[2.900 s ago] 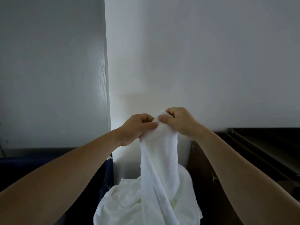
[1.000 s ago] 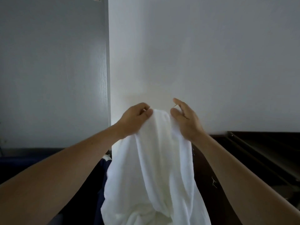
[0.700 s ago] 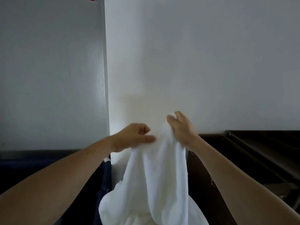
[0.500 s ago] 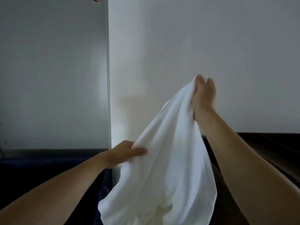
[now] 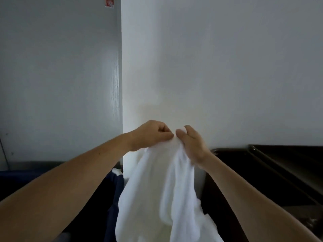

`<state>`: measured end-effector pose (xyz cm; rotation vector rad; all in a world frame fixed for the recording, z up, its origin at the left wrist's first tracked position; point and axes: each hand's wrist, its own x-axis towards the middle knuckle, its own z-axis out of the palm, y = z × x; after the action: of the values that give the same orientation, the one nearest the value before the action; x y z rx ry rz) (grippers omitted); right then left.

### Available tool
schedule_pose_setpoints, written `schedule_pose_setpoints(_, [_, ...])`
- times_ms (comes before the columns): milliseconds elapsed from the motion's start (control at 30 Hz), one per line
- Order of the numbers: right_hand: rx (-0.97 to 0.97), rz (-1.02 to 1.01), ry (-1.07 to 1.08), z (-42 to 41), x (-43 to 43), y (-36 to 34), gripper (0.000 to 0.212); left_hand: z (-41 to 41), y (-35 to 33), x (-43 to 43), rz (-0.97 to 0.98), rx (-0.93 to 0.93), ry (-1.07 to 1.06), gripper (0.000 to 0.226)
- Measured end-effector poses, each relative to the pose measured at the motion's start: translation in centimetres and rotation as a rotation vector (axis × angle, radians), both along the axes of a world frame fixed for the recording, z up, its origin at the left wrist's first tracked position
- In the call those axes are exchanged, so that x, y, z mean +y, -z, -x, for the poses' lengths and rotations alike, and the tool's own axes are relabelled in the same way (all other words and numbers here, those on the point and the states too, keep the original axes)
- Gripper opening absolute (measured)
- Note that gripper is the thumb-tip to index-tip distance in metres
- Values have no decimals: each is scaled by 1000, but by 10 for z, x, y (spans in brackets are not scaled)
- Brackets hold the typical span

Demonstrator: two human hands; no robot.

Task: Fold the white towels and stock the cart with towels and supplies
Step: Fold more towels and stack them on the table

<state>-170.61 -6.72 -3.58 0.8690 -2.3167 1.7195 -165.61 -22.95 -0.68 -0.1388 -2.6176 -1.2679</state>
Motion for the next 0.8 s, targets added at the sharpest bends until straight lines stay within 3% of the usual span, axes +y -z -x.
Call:
schedule_pose_setpoints(133, [128,181,187,13,10,-24,37,-8,42,-18,-133,-170,81,41])
schedule_pose_setpoints(233, [167,338,380,30,27,-56,28,-17,52,-42,-183,-182,17,35])
schedule_pose_setpoints(333, [152,471,560,51,55,-79,18,-27,48,-65,-167,-174,-53,71])
schedule_pose_setpoints(400, [178,389,575,57,65,-78,18,-29,41,-71,-214,-127,-105,84])
schedule_pose_setpoints(533, [190,-49,280,48,40,-40,18,-17,8,-39,-136,-9,-126,46])
schedule_pose_setpoints(667, [-76,44,-153,10,6,-2,20,-4,-4,-6,-24,4,-8,39])
schedule_pose_setpoints(800, [-116,-17,-155,6,4,6,17,-11,7,-14,-108,-88,77,20])
